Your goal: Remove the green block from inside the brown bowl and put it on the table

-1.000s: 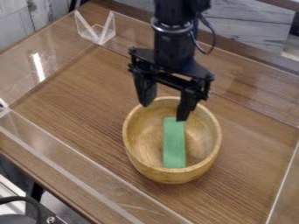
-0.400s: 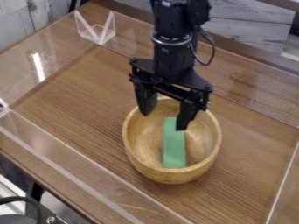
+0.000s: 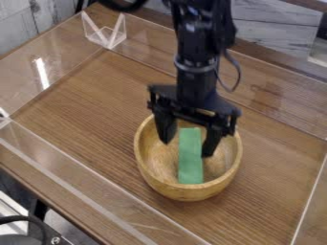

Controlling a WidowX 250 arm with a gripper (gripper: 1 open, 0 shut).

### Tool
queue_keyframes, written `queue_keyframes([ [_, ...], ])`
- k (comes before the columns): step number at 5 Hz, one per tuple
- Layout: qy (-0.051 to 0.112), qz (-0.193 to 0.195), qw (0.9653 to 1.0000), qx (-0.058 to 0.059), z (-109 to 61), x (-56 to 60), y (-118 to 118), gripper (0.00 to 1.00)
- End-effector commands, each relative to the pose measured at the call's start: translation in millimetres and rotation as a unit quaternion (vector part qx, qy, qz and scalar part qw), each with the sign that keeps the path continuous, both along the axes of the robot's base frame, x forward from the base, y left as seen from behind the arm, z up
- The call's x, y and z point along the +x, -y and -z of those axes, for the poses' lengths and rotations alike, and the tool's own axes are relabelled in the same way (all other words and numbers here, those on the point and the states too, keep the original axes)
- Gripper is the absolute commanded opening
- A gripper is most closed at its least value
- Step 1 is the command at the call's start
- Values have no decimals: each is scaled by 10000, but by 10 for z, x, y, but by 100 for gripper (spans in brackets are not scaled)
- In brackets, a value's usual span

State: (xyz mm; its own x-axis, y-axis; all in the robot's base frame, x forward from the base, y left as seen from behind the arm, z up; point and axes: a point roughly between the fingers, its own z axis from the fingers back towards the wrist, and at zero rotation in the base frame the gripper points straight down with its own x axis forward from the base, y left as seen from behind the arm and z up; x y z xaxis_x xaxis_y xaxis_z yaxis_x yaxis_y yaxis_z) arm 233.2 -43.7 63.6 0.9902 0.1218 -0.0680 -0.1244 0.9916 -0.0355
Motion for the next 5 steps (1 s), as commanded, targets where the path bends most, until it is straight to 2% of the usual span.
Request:
queue_keyframes([
  [1, 216, -226, 9995, -54, 101, 48, 74, 100],
  [3, 323, -194, 9992, -156, -67, 257, -175, 100],
  [5, 348, -264, 9988, -215, 2, 265, -357, 100],
])
